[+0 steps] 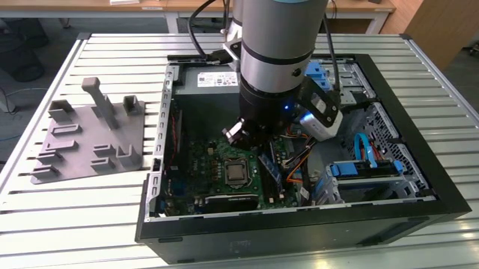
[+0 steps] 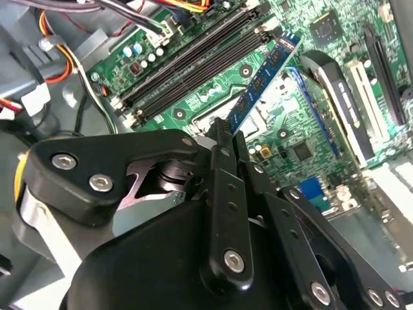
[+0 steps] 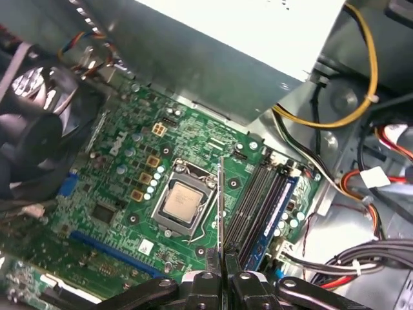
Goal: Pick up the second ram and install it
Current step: 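Press down the second ram until it locks into place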
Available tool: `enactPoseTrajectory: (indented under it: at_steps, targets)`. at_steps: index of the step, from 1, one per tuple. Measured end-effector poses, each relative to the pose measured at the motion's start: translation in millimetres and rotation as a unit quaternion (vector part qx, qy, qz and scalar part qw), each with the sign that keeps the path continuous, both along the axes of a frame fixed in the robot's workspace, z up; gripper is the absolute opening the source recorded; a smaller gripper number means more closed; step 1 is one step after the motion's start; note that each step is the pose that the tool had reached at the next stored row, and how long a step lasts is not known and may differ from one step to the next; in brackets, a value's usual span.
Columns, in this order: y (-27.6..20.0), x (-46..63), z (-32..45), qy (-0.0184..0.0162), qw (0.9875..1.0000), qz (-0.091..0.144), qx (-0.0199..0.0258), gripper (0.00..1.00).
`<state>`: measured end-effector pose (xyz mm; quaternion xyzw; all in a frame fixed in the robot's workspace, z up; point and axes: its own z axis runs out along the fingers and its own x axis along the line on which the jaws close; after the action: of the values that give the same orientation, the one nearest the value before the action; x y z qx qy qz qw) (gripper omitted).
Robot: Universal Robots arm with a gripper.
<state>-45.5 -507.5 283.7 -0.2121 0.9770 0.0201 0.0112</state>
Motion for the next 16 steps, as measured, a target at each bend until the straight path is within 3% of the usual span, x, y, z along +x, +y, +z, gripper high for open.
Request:
enactPoseTrajectory:
  at_steps: [4, 8, 12, 16]
  targets:
    - [0.0, 0.0, -0.2, 0.0, 0.9995, -0.03, 0.0, 0.14]
    - [0.0, 0.0, -0.4, 0.0, 0.9982, -0.06, 0.0, 0.14]
    - [0.0, 0.0, -0.6, 0.0, 0.9962, -0.087, 0.0, 0.14]
    - [0.0, 0.0, -0.8, 0.0, 0.9932, -0.116, 0.0, 0.14]
